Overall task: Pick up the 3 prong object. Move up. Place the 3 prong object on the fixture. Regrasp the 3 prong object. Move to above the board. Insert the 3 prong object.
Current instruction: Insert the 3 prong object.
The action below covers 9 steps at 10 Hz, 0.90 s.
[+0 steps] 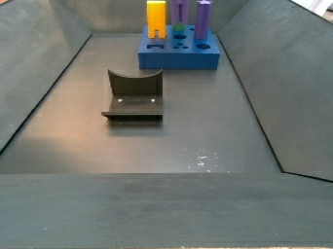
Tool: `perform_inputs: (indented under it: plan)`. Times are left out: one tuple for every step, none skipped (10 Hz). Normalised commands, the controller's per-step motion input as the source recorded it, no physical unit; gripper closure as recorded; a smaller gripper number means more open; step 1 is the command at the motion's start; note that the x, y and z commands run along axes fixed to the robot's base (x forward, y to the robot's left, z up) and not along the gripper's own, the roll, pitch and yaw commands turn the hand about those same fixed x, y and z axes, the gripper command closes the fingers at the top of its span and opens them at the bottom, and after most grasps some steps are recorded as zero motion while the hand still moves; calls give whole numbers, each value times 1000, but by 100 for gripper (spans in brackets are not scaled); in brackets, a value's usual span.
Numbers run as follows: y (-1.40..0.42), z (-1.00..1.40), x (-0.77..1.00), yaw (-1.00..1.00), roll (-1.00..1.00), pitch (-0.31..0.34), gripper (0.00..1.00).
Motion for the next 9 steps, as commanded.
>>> perform_inputs:
  plan:
    - [197,-437,0,-414,0,0,100]
    - [131,-457,0,-346,30,-19,100]
    - [3,-471,0,-194,0,-100,100]
    - [0,-497,0,-203,0,-91,100]
    - [0,-394,0,-160,-17,-84,100]
    - [0,-174,0,-100,-3,-20,100]
    - [0,-80,0,0,0,0,100]
    - [-37,-243,0,49,0,0,100]
    - [-131,-294,0,163,0,-6,100]
